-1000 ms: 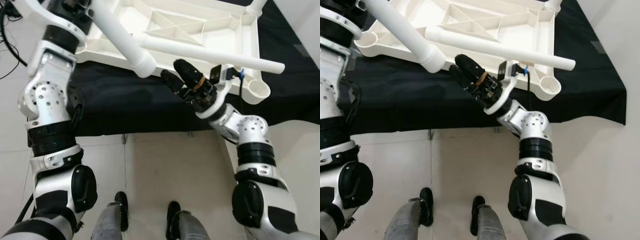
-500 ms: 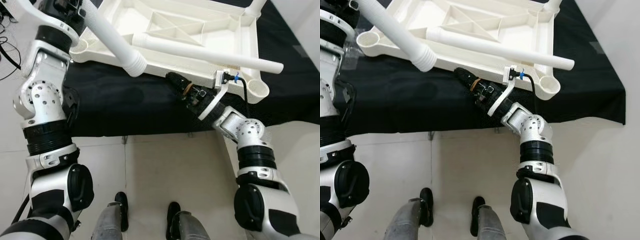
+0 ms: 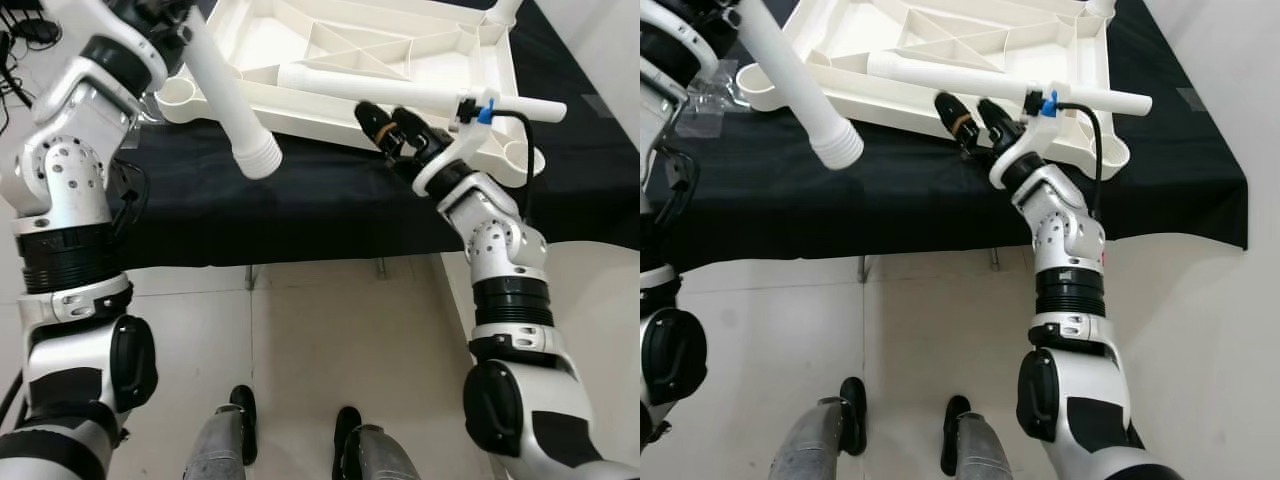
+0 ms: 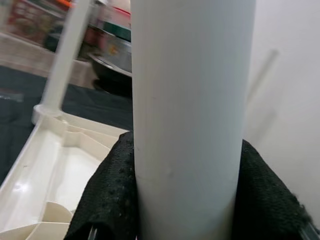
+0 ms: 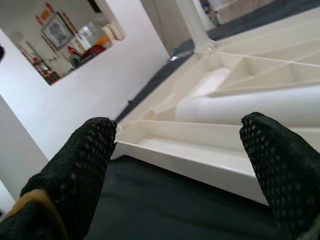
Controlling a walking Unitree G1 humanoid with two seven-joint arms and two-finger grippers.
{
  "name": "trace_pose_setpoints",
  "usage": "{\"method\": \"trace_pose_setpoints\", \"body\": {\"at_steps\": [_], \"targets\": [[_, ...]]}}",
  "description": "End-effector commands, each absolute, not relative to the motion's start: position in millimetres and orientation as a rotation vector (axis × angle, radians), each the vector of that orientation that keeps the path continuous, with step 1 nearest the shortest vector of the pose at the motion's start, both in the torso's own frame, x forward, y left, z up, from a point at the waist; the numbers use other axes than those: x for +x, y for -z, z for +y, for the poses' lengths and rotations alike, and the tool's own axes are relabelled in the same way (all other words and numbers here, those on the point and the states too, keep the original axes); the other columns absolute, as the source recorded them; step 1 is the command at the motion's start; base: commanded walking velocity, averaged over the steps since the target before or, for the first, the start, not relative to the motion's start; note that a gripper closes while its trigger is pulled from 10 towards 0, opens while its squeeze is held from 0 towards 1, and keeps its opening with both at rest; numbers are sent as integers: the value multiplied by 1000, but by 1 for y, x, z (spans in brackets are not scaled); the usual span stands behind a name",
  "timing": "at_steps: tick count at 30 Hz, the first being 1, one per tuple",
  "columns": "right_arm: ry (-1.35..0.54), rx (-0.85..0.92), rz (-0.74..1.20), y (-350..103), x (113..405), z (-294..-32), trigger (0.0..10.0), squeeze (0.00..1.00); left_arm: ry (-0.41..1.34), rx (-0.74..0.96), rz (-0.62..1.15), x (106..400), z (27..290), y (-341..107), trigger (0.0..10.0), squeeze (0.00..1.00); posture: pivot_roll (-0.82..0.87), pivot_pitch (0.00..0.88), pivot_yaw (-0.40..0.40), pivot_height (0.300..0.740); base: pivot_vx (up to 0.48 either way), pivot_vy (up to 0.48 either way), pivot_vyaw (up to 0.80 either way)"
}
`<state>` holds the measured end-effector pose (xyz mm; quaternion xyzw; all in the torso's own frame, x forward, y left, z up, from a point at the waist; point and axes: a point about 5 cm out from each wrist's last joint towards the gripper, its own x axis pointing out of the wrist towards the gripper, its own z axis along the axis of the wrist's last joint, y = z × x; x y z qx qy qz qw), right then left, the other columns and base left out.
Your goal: Building children table
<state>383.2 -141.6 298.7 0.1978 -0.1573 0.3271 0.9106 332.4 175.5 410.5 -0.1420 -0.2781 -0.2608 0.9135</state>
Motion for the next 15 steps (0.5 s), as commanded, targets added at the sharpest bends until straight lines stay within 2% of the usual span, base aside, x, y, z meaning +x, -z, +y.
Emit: {"method": "trace_pose_setpoints", "body": {"at_steps": [1,6,7,9,11,15], "targets": [[-705,416,-359,-301,380,-141,10000,0,574,-233,-588,325,173,-415,10000,0,105,220,-62,740,0,0,0],[-816,448,-364,-301,372,-130,10000,0,633,-218,-544,321,169,-404,10000,0,98,201,-58,740,0,0,0],[-928,472,-355,-300,361,-126,10000,0,691,-210,-511,317,166,-399,10000,0,93,192,-58,740,0,0,0],[-928,472,-355,-300,361,-126,10000,0,691,-210,-511,317,166,-399,10000,0,93,192,-58,740,0,0,0],[-1172,440,-309,-288,338,-119,10000,0,842,-187,-452,308,161,-388,10000,0,92,173,-57,740,0,0,0],[-1196,392,-287,-279,336,-119,10000,0,932,-205,-395,304,162,-381,10000,0,91,163,-54,740,0,0,0]]}}
